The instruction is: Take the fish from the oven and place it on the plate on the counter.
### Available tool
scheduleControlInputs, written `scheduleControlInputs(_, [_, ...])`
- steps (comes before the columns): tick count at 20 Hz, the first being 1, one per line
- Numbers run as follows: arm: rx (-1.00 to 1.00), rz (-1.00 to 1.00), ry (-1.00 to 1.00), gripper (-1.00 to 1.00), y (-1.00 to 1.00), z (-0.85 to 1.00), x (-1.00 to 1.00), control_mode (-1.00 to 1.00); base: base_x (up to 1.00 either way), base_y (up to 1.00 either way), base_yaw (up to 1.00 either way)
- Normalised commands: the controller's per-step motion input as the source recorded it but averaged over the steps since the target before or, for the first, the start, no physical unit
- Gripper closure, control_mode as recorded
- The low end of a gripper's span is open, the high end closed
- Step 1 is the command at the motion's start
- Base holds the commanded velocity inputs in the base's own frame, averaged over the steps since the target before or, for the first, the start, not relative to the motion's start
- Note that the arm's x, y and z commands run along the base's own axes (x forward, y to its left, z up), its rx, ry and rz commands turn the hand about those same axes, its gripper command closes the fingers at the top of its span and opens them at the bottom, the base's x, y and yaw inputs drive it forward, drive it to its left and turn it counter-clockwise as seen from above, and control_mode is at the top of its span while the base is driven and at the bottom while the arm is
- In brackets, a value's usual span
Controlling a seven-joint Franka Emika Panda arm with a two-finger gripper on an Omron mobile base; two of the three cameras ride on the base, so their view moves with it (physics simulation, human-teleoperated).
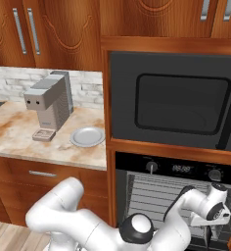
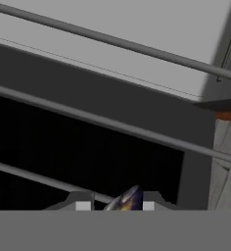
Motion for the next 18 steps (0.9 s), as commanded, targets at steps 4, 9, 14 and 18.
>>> scheduleControlInputs(4, [0.01, -0.04, 0.00, 1.00, 0.00, -0.06, -0.01, -1.00, 0.00, 0.00, 0.00])
scheduleControlInputs(9, [0.04, -0.02, -0.06, 1.00, 0.00, 0.06, -0.24, -1.00, 0.00, 0.00, 0.00])
scheduleControlInputs(14, [0.10, 0.00, -0.16, 1.00, 0.00, 0.40, -0.32, -1.00, 0.00, 0.00, 0.00])
scheduleControlInputs(18, [0.08, 0.00, -0.16, 1.00, 0.02, 0.58, -0.08, -1.00, 0.00, 0.00, 0.00])
